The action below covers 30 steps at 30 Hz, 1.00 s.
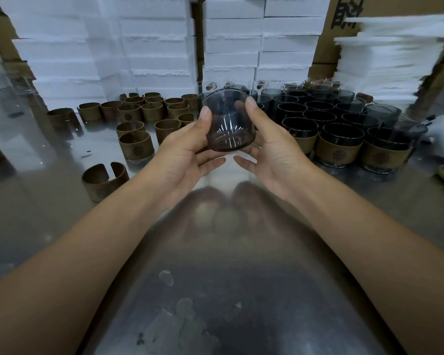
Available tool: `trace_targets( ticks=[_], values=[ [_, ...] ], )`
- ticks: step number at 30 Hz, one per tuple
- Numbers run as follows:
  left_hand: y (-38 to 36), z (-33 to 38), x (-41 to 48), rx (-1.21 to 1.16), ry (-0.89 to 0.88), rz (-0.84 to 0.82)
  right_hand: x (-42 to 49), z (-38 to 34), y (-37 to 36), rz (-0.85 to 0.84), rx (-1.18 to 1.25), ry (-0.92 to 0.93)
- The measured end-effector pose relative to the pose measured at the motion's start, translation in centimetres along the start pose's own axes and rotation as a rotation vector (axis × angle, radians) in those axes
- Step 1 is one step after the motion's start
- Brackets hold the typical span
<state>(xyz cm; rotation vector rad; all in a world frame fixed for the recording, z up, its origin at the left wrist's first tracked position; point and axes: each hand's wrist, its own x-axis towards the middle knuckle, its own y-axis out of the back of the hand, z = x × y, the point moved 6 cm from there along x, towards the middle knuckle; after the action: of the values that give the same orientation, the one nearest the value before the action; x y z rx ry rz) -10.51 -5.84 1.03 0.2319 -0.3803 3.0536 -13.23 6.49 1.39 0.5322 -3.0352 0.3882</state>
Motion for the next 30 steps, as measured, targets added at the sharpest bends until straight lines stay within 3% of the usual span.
trace_targets(
  ticks=[5,12,15,18,23,30],
  values=[
    [0.2,0.4,0.0,0.307,-0.118,0.15,0.1,0.5,0.5,0.087,-0.042,-0.053],
    [-0.9,1.2,-0.9,0.468,-0.181,0.098,-0.1,0.9,0.5,0.146,0.032,-0.154],
    [-0.8,1.4,-1.1,0.459,-0.202,0.108,-0.1,1.0,0.4,0.163,-0.008,-0.156],
    [-0.4,1.2,-0.9,0.449,-0.172,0.128,-0.1,0.2,0.1,0.143,-0.17,-0.031],
    [0.6,1.0,-0.4,0.264,-0.109,0.169,-0.8,-0.2,-0.9,0.044,-0.277,0.08],
    [0.6,1.1,-0.2,0.413,-0.137,0.175,-0.8,-0.5,-0.7,0.074,-0.159,0.107]
  ],
)
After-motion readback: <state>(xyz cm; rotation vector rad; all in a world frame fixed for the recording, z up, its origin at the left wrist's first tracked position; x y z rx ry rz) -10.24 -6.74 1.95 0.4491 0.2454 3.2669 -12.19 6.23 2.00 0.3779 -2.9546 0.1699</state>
